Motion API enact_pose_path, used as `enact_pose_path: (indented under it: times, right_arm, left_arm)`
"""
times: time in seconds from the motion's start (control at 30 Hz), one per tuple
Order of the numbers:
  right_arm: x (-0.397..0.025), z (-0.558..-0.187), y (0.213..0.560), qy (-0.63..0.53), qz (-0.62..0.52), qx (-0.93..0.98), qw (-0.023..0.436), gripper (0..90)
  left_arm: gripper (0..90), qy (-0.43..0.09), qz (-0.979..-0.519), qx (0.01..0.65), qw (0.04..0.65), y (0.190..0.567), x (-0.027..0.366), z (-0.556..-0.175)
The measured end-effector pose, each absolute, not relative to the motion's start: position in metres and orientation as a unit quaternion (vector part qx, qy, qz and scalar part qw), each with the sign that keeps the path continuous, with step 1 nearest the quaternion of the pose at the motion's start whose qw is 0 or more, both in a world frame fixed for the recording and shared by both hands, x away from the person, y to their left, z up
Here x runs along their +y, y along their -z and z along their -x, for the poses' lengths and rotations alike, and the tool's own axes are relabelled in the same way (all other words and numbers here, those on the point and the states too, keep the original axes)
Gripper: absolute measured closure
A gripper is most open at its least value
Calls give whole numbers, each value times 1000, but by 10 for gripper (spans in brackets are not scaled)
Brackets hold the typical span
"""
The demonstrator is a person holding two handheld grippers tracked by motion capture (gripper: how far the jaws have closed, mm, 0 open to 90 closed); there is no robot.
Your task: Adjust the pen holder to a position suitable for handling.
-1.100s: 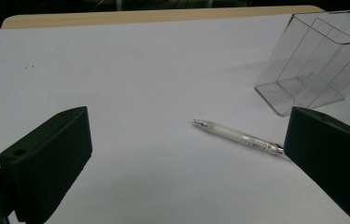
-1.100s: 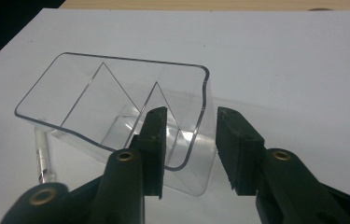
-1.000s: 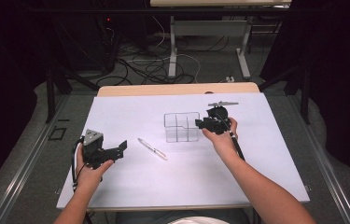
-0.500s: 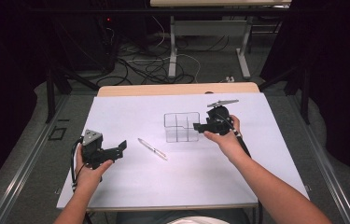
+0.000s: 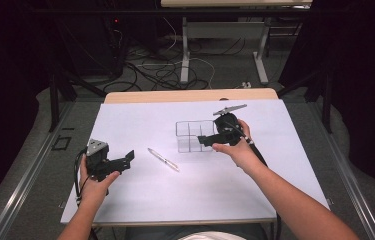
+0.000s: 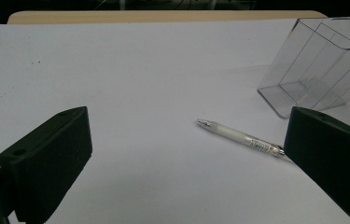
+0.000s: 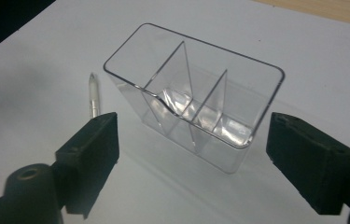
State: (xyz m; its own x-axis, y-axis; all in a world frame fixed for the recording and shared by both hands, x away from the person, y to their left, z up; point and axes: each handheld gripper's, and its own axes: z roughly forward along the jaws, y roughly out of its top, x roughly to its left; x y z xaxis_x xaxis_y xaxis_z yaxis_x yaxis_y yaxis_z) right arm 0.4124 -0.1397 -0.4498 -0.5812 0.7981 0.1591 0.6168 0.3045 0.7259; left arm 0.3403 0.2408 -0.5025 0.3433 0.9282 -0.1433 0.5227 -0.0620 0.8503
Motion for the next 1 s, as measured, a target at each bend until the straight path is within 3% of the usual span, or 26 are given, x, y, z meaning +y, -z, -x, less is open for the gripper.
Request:
enact_pose_path:
  times: [0.13,0.23,0.43,0.83,1.0]
  right_arm:
    - [-132,-412,446,-390,-433,804,119,143]
    - [-122,-412,443,-388,-422,810,122,64]
    - [-102,-412,444,-388,-407,821,100,1]
    - [-50,-415,456,-366,-367,851,85,1]
    - [-35,-412,456,-356,-358,859,88,94]
  left_arm:
    - [13,-229,-690,526,441,503,241,-341]
    - [13,-229,-689,527,441,503,242,-341]
    - [12,-228,-689,530,439,503,243,-341]
    - [13,-228,-686,533,441,503,246,-341]
    - [13,-229,-685,533,441,503,246,-341]
